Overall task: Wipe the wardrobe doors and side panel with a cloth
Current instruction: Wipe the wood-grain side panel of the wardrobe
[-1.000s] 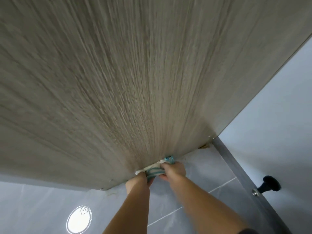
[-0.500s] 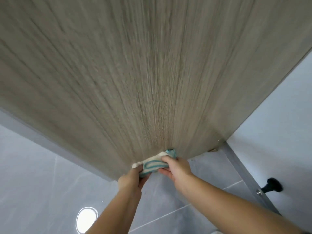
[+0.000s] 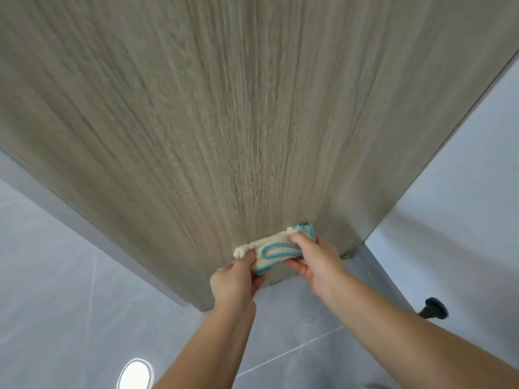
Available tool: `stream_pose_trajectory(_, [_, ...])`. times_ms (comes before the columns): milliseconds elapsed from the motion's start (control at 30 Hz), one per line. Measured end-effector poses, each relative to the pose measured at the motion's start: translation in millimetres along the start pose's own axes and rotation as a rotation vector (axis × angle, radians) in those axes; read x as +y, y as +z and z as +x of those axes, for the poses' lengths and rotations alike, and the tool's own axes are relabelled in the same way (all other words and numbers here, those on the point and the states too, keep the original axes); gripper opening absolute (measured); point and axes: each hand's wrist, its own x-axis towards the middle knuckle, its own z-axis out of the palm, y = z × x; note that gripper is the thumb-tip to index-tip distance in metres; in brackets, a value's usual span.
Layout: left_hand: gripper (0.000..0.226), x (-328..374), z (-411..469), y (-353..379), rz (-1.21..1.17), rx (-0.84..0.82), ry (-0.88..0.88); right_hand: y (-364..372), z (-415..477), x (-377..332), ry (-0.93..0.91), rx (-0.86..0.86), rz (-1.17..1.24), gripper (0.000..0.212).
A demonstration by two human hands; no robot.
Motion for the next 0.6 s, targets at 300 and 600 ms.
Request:
stream_pose_trajectory(300, [0.029, -130.4, 123.7, 41.0, 0.103, 0.226, -0.278, -76.0, 138.8, 77.4, 0.144, 0.289, -0.222, 0.034])
stream_pose_trajectory(600, [0.008, -161.3, 153.1, 56.6, 0.102, 0.210, -0.385, -94.3, 170.5, 89.6, 0.265, 0.328, -0.224, 0.025])
